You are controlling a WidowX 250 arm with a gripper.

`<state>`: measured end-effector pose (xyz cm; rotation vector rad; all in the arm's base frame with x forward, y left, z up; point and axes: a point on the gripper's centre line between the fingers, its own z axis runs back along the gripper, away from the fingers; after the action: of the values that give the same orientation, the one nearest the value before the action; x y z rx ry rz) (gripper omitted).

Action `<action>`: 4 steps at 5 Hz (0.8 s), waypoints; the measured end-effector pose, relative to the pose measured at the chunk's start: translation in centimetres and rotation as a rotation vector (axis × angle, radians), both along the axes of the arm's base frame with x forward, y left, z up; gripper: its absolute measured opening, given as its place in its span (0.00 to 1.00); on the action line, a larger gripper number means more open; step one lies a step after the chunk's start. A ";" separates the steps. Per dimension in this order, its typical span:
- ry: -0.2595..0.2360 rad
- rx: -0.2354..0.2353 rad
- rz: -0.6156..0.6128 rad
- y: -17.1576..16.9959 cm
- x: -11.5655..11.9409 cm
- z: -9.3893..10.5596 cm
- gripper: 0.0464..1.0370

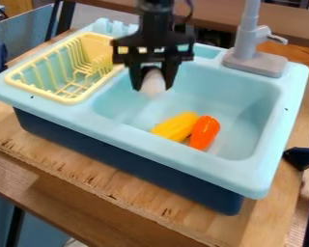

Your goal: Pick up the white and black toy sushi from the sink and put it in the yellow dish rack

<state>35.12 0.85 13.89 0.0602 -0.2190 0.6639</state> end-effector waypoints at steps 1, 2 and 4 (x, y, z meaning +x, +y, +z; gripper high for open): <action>0.055 -0.102 -0.176 1.7 -0.5 1.4 0.55; 0.206 -0.100 -0.332 4.7 -3.1 1.9 0.55; 0.271 -0.146 -0.453 9.1 -6.4 3.5 0.55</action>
<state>28.69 9.93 17.37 -0.0396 0.0790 0.2142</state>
